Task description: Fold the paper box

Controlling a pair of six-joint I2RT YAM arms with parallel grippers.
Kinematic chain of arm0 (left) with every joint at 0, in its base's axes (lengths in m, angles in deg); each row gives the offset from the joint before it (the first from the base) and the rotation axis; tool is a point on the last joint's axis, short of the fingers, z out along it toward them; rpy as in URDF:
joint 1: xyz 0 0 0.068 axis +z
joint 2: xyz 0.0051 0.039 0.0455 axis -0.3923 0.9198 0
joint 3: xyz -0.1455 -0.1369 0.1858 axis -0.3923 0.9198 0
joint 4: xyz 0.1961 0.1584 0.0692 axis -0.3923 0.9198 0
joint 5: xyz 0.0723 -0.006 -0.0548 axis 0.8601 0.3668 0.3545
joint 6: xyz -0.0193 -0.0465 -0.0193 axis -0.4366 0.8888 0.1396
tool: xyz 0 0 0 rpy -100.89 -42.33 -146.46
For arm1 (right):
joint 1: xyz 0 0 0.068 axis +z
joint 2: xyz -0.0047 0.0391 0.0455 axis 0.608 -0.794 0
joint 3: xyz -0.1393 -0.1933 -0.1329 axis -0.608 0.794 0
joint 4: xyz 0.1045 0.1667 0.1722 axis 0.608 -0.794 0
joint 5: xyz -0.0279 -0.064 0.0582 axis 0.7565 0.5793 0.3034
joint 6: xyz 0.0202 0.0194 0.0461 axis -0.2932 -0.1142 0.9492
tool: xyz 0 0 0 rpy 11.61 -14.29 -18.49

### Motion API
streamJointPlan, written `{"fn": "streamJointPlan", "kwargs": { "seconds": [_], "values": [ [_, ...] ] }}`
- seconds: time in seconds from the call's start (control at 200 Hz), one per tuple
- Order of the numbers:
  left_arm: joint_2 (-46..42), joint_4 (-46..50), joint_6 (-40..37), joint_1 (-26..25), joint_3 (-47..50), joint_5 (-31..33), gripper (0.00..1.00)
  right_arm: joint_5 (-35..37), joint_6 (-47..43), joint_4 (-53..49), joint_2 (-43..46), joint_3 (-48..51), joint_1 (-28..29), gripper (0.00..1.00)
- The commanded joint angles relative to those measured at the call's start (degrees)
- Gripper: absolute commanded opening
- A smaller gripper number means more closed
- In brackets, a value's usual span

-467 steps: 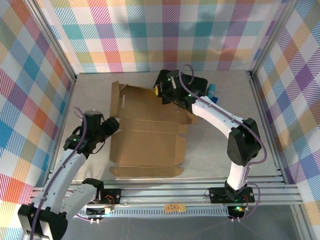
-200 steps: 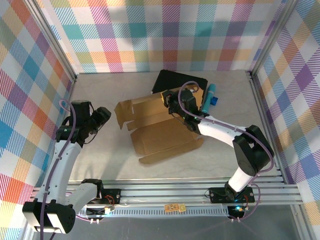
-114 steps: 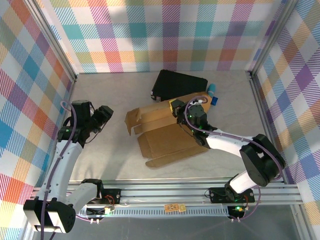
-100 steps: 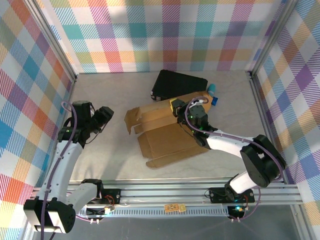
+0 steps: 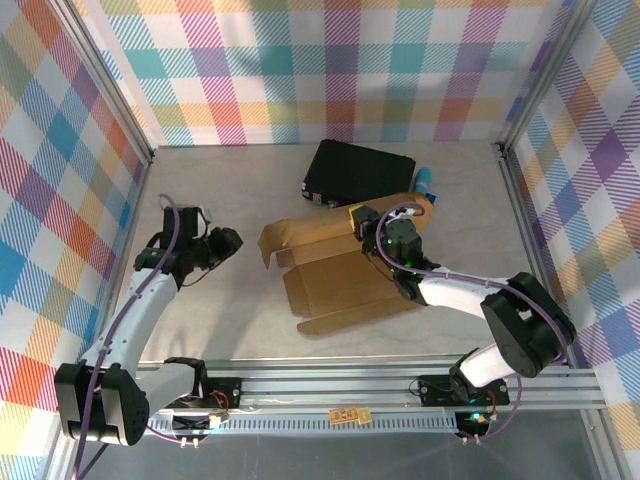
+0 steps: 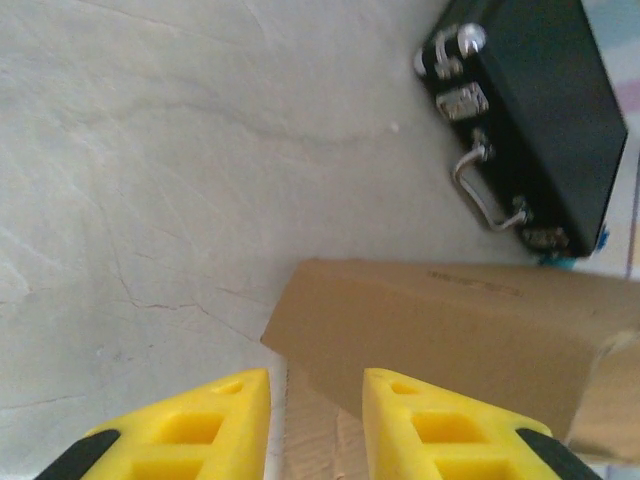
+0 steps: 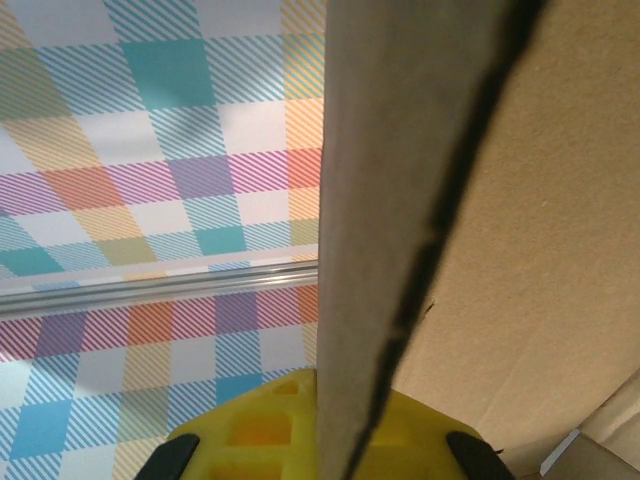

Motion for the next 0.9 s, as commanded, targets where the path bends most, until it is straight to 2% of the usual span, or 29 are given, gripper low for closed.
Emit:
{"fn": "streamJointPlan", "kwargs": {
  "seconds": [0.0,0.225,0.545,0.895],
  "values": [
    [-0.47,-3.63,-8.39,-2.25,1.67,-1.29,0.29,-0.22,0.39,2.29,-0.56,-1.06,-0.48,0.0],
    [1.38,-6.35,-17.3,-6.3,2.6,3.11,0.3,-0.85,0.95,1.19,-1.7,-2.54,-0.57,0.0],
    [7.84,-9.82,-25.1,-11.47,0.97,6.13,0.33,-1.8,1.15,-0.38,-3.13,-4.76,-0.51,0.0],
    [7.08,-11.29,-25.38,-12.49,4.1,6.63,0.33,-1.1,0.99,-0.18,-2.85,0.03,-0.66,0.0]
  ]
}}
